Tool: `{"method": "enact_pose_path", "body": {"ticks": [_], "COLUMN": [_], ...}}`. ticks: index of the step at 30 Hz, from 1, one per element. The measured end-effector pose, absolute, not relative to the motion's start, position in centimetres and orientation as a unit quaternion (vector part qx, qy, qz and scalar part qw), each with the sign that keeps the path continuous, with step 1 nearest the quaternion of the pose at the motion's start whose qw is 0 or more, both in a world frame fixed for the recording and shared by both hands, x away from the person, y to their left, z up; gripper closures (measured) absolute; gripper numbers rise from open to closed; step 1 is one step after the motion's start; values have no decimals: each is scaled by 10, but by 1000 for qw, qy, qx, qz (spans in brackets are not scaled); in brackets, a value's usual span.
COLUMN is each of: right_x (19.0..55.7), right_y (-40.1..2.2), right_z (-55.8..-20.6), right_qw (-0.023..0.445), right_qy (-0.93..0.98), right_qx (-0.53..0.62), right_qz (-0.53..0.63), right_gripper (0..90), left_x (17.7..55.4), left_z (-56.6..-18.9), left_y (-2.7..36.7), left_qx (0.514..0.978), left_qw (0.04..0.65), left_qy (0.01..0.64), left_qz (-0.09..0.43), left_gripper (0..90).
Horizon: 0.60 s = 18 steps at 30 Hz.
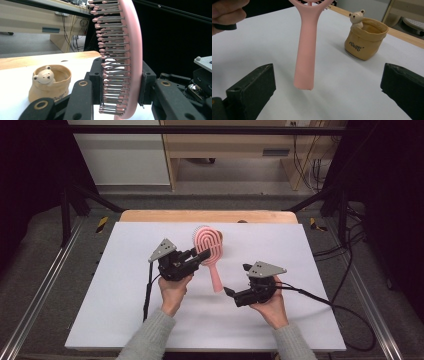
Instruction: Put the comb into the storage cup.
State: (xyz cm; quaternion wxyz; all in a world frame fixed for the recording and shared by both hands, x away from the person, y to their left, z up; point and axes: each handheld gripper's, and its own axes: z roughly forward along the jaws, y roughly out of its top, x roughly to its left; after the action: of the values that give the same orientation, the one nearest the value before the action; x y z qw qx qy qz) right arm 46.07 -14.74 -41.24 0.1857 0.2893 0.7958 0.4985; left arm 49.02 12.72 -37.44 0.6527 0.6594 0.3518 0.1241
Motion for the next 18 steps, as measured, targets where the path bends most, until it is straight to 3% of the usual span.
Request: {"method": "enact_pose_path", "body": {"ticks": [18], "right_x": [462], "right_y": [-177], "right_z": [-423], "right_qw": [166], "right_qy": [784], "right_qx": [320], "right_qz": [506], "right_gripper": [2], "left_x": [495], "left_z": [-360], "left_y": [140], "left_qx": [657], "left_qw": [653], "left_qy": [348], "left_qz": [141], "left_gripper": [641]}}
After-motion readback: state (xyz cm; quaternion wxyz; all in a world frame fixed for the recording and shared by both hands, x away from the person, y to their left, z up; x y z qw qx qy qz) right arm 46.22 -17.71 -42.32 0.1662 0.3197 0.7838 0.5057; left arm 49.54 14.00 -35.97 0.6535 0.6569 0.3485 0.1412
